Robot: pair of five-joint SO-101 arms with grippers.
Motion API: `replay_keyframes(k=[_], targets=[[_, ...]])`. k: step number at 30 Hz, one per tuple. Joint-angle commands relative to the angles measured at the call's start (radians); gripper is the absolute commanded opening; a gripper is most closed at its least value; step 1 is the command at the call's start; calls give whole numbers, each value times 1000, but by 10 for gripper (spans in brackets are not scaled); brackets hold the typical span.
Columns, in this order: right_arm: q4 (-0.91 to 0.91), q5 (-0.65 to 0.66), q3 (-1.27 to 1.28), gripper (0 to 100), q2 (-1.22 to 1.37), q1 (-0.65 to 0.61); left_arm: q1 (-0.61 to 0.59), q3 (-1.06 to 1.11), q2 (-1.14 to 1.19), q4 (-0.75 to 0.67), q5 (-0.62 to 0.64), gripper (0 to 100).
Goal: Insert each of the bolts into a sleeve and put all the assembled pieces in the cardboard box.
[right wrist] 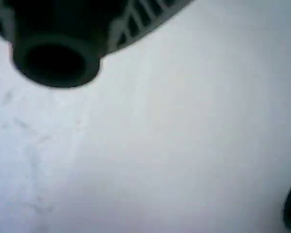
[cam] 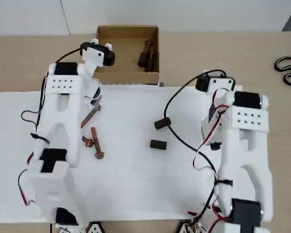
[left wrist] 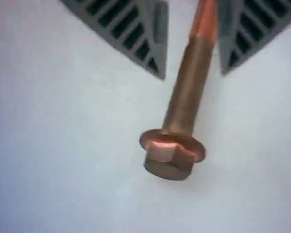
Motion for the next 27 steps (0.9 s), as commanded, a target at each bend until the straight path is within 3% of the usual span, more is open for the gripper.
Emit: replay_keyframes(k=[1, 6, 27], targets=[[-42, 11, 103, 8, -105, 8, -14, -196, 75, 101, -21, 75], [-91, 11, 222, 7, -205, 8, -15, -364, 201, 203, -35, 75], [-93, 52, 229, 4, -237, 8, -12, -381, 440, 147, -60, 73]])
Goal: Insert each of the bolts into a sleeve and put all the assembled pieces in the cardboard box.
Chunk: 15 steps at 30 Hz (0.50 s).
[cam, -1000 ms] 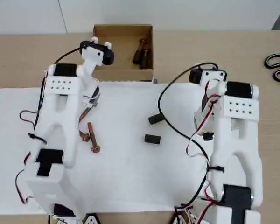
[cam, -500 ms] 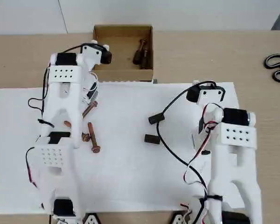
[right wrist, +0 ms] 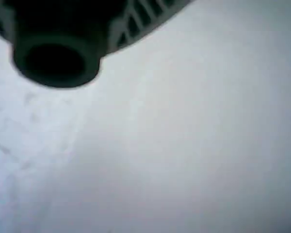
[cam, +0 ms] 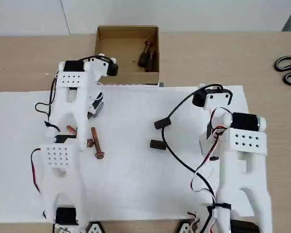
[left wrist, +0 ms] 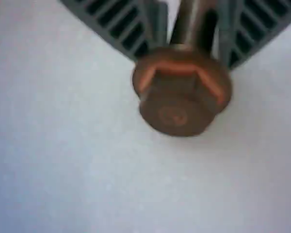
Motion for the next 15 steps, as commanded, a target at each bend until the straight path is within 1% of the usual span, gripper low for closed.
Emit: replay_keyframes(k=[1, 3, 6, 11, 15], targets=[[-15, 9, -6, 4, -31, 8, -5, -18, 25, -32, -5, 72], [-15, 9, -6, 4, -31, 8, -8, -18, 38, -34, -5, 64], [-15, 9, -6, 4, -31, 8, -5, -18, 40, -34, -5, 5], [-15, 9, -6, 4, -39, 4, -3, -45, 40, -26, 2, 6], [-5, 8, -9, 4, -41, 2, 0, -139, 38, 31, 15, 6]])
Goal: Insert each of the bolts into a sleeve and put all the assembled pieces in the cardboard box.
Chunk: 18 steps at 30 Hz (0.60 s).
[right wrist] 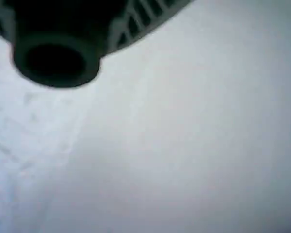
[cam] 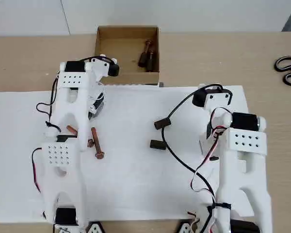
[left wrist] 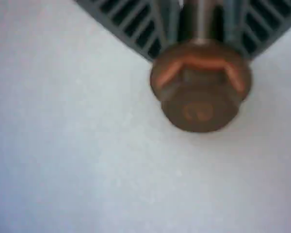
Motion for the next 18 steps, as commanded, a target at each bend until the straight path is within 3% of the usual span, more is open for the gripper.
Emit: replay_keyframes(k=[1, 6, 12, 18], targets=[[-4, 3, -9, 4, -41, 2, -3, -104, -3, 18, 23, 6], [87, -37, -9, 4, -41, 2, -3, -136, -112, 20, 35, 6], [147, -72, -95, 4, -148, 2, 66, 70, -427, 18, 40, 6], [148, -74, -146, 4, -329, -59, 150, 323, -727, 18, 204, 6]])
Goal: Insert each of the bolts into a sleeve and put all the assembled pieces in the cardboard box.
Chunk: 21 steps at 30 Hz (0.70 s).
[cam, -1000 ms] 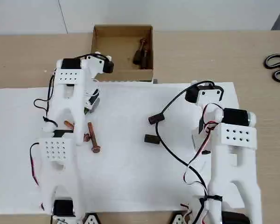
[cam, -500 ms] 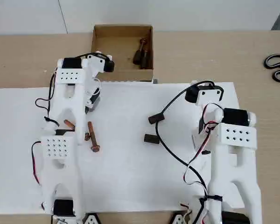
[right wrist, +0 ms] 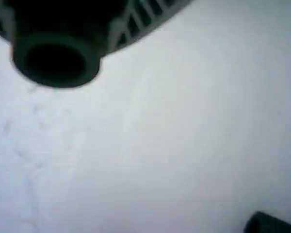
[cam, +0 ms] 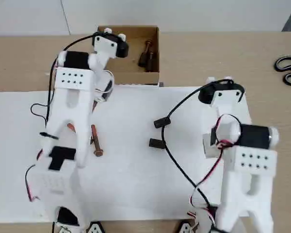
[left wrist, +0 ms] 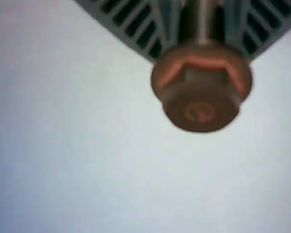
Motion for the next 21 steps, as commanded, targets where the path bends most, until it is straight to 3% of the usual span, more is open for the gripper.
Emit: replay_keyframes(k=[1, 12, 17, 21], targets=[[13, -12, -46, 4, -128, -47, 23, 96, -252, 18, 58, 6], [2, -15, 44, 3, -456, -137, 23, 437, -813, 0, 189, 6], [-85, -15, 209, 3, -624, -136, 15, 794, -1119, -166, 258, 6], [-189, -15, 362, 3, -750, -136, 15, 1127, -1424, -397, 359, 6]])
